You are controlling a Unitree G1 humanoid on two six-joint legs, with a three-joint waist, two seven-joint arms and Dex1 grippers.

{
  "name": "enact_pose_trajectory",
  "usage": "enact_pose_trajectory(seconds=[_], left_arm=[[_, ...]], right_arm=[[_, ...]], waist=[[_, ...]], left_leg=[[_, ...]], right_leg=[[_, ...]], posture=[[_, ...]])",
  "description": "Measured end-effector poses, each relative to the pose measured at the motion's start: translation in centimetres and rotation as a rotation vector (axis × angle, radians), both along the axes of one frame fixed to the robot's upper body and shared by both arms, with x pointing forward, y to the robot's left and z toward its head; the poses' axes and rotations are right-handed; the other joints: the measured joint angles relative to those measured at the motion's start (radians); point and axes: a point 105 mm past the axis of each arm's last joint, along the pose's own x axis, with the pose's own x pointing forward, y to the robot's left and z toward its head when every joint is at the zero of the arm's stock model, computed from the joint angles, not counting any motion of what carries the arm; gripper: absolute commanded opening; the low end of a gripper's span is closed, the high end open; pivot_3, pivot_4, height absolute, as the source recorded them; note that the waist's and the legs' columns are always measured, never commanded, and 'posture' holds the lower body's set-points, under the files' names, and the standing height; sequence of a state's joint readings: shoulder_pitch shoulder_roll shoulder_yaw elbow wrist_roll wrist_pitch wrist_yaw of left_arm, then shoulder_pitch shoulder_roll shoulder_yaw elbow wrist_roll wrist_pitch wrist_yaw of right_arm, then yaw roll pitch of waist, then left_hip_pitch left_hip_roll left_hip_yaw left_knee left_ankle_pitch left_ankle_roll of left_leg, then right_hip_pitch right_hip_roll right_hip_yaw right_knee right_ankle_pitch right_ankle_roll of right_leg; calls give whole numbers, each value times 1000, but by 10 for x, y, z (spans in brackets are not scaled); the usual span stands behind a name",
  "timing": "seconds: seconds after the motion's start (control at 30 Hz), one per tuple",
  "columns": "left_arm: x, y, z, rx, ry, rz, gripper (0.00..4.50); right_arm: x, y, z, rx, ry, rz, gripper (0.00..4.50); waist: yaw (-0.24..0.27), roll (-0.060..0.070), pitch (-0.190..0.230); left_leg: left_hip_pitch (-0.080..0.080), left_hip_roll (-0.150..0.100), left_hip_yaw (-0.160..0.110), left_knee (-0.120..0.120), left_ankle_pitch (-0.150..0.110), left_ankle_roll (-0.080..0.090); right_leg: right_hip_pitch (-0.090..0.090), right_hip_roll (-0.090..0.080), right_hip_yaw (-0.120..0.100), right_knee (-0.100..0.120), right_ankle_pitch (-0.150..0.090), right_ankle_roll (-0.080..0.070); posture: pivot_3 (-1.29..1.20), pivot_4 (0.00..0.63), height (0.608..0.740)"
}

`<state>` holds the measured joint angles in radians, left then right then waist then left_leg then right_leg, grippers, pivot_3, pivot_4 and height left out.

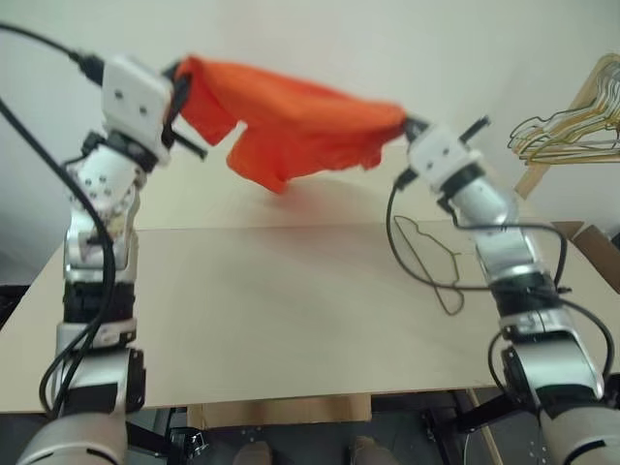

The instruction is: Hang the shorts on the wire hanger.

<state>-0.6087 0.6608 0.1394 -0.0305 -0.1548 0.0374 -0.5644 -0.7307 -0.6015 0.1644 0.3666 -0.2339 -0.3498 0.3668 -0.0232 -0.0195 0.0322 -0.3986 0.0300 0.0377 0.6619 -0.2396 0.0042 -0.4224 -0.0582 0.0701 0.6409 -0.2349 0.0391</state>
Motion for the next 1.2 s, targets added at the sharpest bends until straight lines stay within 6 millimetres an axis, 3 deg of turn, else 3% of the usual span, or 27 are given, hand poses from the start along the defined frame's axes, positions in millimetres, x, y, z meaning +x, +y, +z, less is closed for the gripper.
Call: enact_pose_trajectory(seconds=[0.13,0.23,0.33,0.43,0.6,0.87,1.1,1.17,1.2], left_arm=[[-36,6,-93,291,327,-111,24],[-58,8,-149,367,545,-174,24],[-69,11,-165,424,620,-204,24],[-80,11,-178,482,688,-235,24],[-107,11,-203,578,831,-320,24],[-137,6,-207,666,961,-415,24],[-149,1,-206,701,1014,-422,24],[-146,1,-207,692,1001,-405,0],[-145,2,-207,692,1000,-406,460]], right_arm=[[-23,-6,-73,-162,214,64,0],[-27,-6,-87,-179,248,80,0],[-30,-5,-91,-254,267,118,0],[-41,-15,-111,-420,369,169,0],[-78,-34,-134,-597,609,315,0],[-92,-35,-143,-677,680,407,0],[-101,-38,-145,-734,704,463,0],[-104,-42,-145,-754,737,468,531],[-106,-44,-145,-765,755,470,738]], waist=[[-4,0,0],[-9,1,2],[-10,0,3],[-6,0,3],[-2,0,3],[-8,0,3],[-3,-1,3],[2,-1,3],[5,-1,3]], left_leg=[[11,2,3,0,2,3],[19,4,3,0,3,5],[25,4,3,-1,4,5],[25,4,3,-2,3,5],[24,4,4,-2,1,9],[27,4,6,-2,1,10],[27,4,6,-2,1,10],[27,4,6,-2,1,10],[27,4,6,-2,1,10]], right_leg=[[6,2,1,2,0,-3],[14,4,1,2,-2,-4],[20,4,1,1,-3,-3],[20,3,1,1,-3,-4],[19,2,1,0,-4,-4],[20,2,2,2,-6,-6],[21,2,2,2,-6,-6],[21,2,2,2,-6,-6],[20,2,2,2,-6,-6]], posture=[[59,0,740],[57,0,740],[54,0,740],[51,0,740],[40,0,740],[45,0,740],[54,0,740],[56,0,740],[54,0,740]])
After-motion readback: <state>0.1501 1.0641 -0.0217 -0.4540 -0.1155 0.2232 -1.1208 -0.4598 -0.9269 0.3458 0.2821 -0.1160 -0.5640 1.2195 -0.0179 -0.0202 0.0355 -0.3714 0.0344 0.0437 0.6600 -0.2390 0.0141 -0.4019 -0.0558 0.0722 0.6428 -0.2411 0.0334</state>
